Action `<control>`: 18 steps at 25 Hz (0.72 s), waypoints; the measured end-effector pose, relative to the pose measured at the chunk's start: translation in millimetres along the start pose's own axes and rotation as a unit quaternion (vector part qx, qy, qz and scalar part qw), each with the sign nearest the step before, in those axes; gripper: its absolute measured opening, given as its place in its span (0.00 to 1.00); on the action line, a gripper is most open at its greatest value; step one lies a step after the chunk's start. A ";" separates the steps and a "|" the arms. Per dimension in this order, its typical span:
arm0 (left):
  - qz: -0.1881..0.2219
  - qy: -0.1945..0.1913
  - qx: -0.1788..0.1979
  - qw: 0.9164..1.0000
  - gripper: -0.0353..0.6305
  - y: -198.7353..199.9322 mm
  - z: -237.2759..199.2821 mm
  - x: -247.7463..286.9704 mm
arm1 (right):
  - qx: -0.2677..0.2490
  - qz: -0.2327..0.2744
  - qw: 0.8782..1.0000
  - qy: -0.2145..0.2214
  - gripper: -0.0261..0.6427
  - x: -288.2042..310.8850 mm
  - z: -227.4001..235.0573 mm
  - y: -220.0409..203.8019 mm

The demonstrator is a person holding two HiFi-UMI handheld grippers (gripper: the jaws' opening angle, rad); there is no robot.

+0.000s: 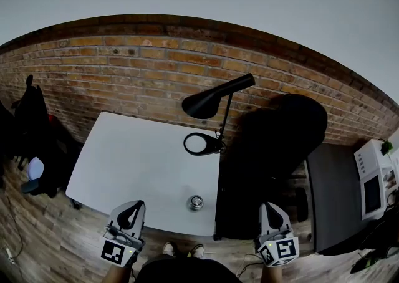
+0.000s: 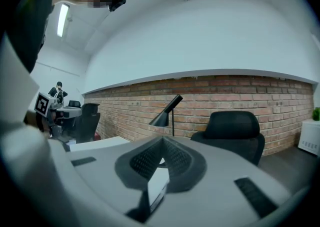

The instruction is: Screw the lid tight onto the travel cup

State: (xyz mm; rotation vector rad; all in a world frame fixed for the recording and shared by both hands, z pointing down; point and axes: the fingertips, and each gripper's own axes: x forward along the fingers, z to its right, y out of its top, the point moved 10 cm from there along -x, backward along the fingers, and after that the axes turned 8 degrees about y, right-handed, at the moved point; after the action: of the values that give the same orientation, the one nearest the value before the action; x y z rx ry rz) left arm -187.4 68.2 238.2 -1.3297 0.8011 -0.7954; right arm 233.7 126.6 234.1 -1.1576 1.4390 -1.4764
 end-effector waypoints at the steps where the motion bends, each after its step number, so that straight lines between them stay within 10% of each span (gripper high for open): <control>1: -0.001 0.002 -0.005 1.000 0.09 -2.7 1.1 -0.5 | 0.000 0.002 1.000 -0.001 0.06 -0.9 -0.7 0.4; 18: 0.003 0.023 -0.025 0.999 0.09 -7.2 1.6 -17.3 | 0.003 0.015 1.000 0.002 0.06 -3.9 -17.6 1.2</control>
State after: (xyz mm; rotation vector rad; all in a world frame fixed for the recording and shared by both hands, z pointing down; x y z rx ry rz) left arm -195.1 83.4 246.2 -1.3569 0.8643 -0.8086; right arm 218.1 135.7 233.3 -1.1244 1.4470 -1.4628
